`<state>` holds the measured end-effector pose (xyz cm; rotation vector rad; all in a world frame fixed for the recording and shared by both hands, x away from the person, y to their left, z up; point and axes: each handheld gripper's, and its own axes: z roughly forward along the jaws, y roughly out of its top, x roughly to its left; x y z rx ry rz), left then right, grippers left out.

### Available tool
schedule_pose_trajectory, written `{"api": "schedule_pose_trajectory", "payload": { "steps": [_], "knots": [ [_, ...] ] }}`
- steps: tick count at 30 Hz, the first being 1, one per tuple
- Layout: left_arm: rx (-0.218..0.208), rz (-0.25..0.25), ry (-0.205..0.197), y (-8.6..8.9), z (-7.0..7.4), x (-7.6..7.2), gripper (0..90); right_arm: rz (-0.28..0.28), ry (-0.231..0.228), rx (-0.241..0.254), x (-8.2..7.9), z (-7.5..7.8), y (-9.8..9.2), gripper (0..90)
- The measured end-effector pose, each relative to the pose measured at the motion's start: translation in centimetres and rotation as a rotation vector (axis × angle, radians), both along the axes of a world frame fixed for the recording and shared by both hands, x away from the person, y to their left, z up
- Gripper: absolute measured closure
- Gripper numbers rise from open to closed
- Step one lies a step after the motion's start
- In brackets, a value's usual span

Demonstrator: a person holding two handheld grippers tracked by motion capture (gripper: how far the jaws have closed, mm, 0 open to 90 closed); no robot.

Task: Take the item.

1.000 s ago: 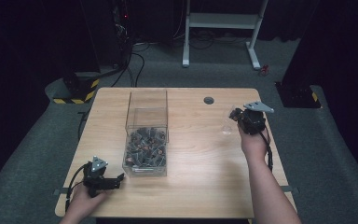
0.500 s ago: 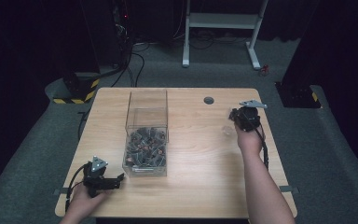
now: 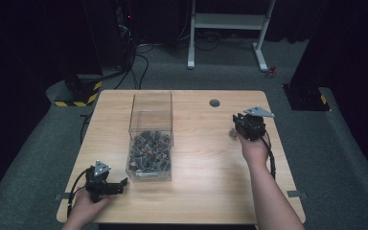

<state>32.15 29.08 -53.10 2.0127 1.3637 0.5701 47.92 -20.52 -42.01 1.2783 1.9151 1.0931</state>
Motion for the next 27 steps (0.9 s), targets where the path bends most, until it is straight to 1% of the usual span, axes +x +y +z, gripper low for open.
{"api": "schedule_pose_trajectory", "payload": {
  "steps": [5, 9, 12, 14, 17, 20, 25, 27],
  "knots": [
    [0.0, 0.0, 0.0, 0.0, 0.0, 0.0, 0.6, 0.026, -0.007, 0.009, -1.6, -0.2, 0.5, 69.1],
    [0.0, 0.0, 0.0, 0.0, 0.0, 0.0, 0.6, 0.044, -0.003, 0.015, -2.8, -0.6, 0.9, 64.2],
    [0.0, 0.0, 0.0, 0.0, 0.0, 0.0, 0.6, 0.053, -0.007, 0.016, -3.8, -0.9, 1.2, 58.3],
    [0.0, 0.0, 0.0, 0.0, 0.0, 0.0, 0.6, 0.059, -0.01, 0.023, -4.6, -1.3, 1.4, 54.8],
    [0.0, 0.0, 0.0, 0.0, 0.0, 0.0, 0.6, 0.061, -0.008, 0.014, -5.6, -2.0, 1.6, 51.3],
    [0.0, 0.0, 0.0, 0.0, 0.0, 0.0, 0.6, 0.069, -0.005, 0.011, -6.6, -2.7, 1.8, 49.0],
    [0.0, 0.0, 0.0, 0.0, 0.0, 0.0, 0.6, 0.077, 0.005, 0.027, -8.1, -3.7, 2.0, 46.5],
    [0.0, 0.0, 0.0, 0.0, 0.0, 0.0, 0.6, 0.08, 0.016, 0.022, -8.7, -4.2, 2.2, 45.1]
  ]
}}
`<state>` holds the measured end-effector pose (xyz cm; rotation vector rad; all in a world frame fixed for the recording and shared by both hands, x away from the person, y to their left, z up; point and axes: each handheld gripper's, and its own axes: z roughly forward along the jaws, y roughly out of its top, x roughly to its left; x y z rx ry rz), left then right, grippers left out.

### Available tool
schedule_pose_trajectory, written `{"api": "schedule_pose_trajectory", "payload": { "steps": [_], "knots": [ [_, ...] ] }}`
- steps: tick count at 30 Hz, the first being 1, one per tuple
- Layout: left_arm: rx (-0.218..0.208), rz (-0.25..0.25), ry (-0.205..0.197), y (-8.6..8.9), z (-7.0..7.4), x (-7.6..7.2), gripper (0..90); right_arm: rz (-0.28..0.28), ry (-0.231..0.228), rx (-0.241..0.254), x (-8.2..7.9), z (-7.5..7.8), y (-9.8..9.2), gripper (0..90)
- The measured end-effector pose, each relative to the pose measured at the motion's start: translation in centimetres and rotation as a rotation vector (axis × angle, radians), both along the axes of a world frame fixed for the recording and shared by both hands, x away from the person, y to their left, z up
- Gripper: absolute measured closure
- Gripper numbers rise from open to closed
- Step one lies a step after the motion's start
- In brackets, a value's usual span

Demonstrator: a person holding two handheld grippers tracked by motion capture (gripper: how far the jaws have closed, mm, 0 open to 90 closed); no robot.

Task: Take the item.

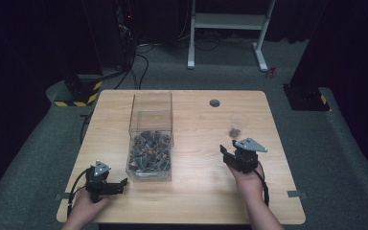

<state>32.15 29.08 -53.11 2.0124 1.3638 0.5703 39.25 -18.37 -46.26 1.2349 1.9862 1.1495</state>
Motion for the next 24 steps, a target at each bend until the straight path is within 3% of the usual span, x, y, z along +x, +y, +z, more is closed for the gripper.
{"api": "schedule_pose_trajectory", "payload": {
  "steps": [11, 17, 24],
  "knots": [
    [-0.004, 0.002, 0.001, 0.0, 0.0, 0.0, 0.6, -0.001, 0.076, -0.028, -3.3, -3.8, 0.0, 40.4],
    [-0.004, 0.002, 0.001, 0.0, 0.0, 0.0, 0.6, 0.007, 0.114, -0.06, -4.1, -5.7, -0.1, 38.0],
    [-0.002, 0.001, 0.0, 0.0, 0.0, 0.0, 0.6, 0.018, 0.125, -0.082, -4.1, -5.9, 0.2, 32.3]
  ]
}}
